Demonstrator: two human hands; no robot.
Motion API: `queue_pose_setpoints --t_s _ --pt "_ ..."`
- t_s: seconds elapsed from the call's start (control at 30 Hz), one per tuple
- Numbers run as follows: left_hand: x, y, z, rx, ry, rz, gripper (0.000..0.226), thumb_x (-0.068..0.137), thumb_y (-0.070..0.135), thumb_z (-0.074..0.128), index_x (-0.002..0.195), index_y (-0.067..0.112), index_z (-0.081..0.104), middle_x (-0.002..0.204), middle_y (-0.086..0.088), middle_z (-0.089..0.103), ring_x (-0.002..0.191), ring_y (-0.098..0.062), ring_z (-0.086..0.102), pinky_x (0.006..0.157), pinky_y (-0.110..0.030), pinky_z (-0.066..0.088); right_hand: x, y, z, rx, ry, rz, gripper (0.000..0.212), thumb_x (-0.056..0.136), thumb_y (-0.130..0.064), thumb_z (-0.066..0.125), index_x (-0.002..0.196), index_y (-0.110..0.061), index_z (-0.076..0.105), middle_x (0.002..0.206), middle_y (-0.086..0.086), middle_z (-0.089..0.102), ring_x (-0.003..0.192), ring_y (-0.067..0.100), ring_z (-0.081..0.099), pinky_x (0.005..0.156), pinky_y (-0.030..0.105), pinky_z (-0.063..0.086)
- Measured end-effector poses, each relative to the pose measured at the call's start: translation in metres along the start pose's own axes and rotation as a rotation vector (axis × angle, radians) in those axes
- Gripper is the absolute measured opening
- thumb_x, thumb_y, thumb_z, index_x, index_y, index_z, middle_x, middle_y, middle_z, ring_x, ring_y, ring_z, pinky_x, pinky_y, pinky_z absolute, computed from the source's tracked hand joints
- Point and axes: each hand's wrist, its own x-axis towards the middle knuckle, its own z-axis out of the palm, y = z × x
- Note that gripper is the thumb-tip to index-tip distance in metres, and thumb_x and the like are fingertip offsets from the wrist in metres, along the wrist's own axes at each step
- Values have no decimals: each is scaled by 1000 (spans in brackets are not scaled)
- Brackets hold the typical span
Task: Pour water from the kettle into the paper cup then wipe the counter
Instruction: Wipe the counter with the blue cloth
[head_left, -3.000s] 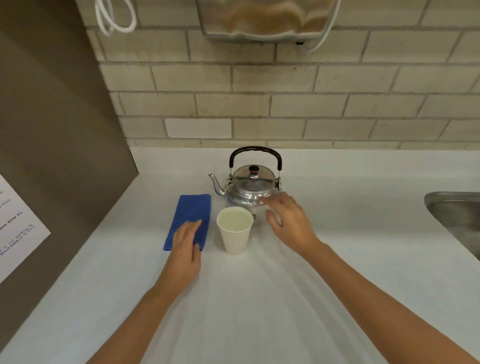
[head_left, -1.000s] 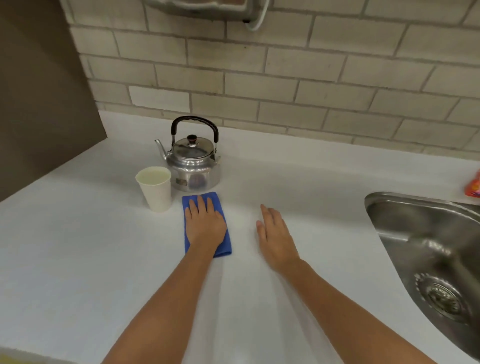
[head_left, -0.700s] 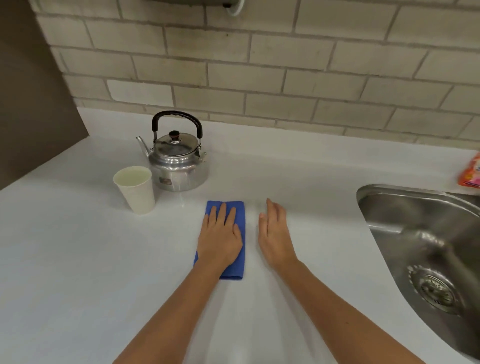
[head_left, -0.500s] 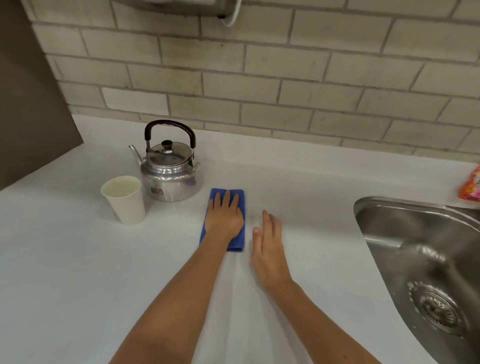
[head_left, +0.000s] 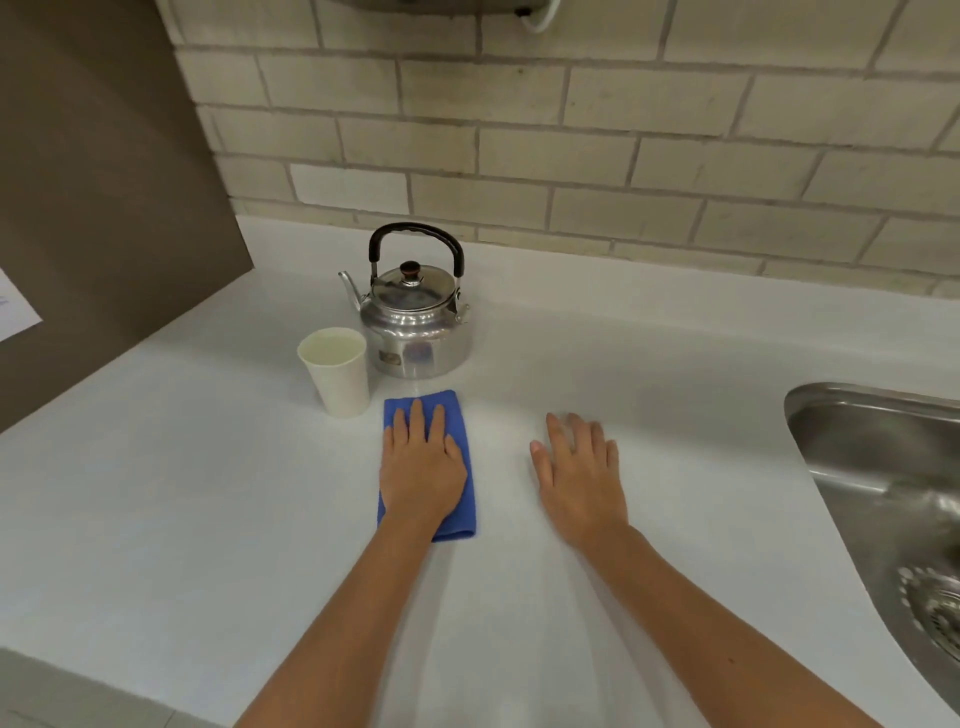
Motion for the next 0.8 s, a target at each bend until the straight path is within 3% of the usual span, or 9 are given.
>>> queue_pose_setpoints --t_s 0.23,0.37,0.57,0.67,0.8 --pt "20 37 -7 -32 -48 89 53 98 28 19 147 12 10 158 -12 7 145 -29 4 120 -40 3 5 -14 9 11 -99 -30 47 97 -43 20 141 -26 25 153 1 21 141 29 10 115 52 9" --pt "-45 -22 -9 -95 9 106 53 97 33 21 147 19 11 159 -5 7 146 -23 3 118 -34 -1 11 -31 11 -4 -120 -19 49 97 -43 22 141 -23 26 153 2 21 141 33 9 115 53 8" --pt "-67 -126 -41 -51 68 -178 52 97 29 25 147 16 16 158 -9 13 145 -28 11 119 -39 9 11 -77 17 46 -159 -119 47 97 -41 22 140 -22 29 152 4 23 141 30 10 116 52 8" --pt "-51 -97 -38 50 105 -227 54 97 27 22 147 10 13 157 -15 13 143 -33 13 118 -43 8 8 -89 22 74 -148 -154 48 97 -41 23 139 -20 30 152 5 24 142 28 10 117 50 8" --pt "-53 -62 -23 -5 34 -92 55 97 32 19 148 15 7 159 -10 6 146 -28 3 118 -39 0 7 -92 24 67 -127 -160 47 97 -39 25 139 -19 32 151 7 26 142 29 12 116 49 12"
